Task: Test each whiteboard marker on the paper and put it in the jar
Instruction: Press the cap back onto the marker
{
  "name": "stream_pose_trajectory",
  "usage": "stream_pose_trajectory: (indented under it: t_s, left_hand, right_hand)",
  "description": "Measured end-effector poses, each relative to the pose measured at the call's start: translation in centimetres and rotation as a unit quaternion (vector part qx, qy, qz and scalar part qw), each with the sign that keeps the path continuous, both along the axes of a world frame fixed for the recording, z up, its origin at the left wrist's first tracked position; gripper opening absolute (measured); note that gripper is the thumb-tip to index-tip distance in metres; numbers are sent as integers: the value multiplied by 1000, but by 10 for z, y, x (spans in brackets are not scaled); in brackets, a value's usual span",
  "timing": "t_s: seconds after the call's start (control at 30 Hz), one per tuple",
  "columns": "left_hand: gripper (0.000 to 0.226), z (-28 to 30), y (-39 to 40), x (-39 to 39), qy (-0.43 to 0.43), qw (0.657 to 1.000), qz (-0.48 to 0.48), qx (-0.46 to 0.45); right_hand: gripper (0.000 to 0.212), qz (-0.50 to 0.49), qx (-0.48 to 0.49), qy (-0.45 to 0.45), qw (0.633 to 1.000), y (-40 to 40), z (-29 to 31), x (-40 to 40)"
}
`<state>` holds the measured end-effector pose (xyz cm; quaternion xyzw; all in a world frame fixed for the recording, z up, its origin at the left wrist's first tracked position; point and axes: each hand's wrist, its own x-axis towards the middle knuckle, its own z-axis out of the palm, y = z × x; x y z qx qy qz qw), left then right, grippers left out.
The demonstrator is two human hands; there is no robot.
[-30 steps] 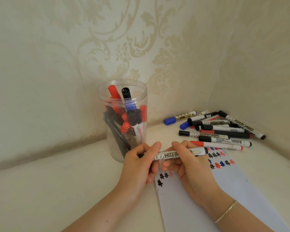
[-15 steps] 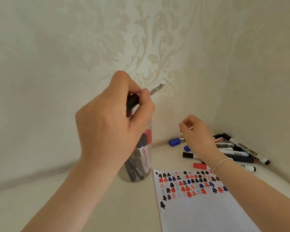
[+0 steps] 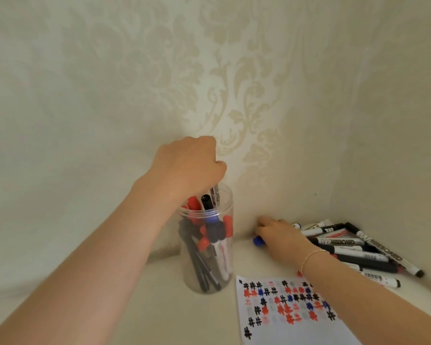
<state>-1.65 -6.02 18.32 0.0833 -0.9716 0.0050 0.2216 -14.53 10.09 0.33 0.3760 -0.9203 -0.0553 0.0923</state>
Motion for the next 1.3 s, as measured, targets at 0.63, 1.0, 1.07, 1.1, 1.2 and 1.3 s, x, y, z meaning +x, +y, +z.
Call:
stream_pose_trajectory:
  t_s: [0.63,1.0,1.07,1.1,1.2,1.3]
  left_hand:
    - [5,-28,-8,-39,-402,908,-83,87]
    - [34,-47,49,-5,-53,951,-222,-208]
    - [24,-67,54,-10,-34,948,-196,-248]
    - [22,-71,55,-12,-25,954,-180,-238]
    - [18,-73,64,-10,8,976,-162,-149]
    - [12,-74,70,-7,-29,979,-202,17]
  right_hand:
    - [17,-4,-550,-295,781,-5,72,43]
    - [20,-14,-246,-101,964,21,88,63]
    - [19,-4,-223,4,975,25,89,64]
    - [6,-1,-245,58,968,27,86,62]
    - [54,-114,-444,18,889,36,80,57]
    - [46,-85,-625,-385,674,49,91,60]
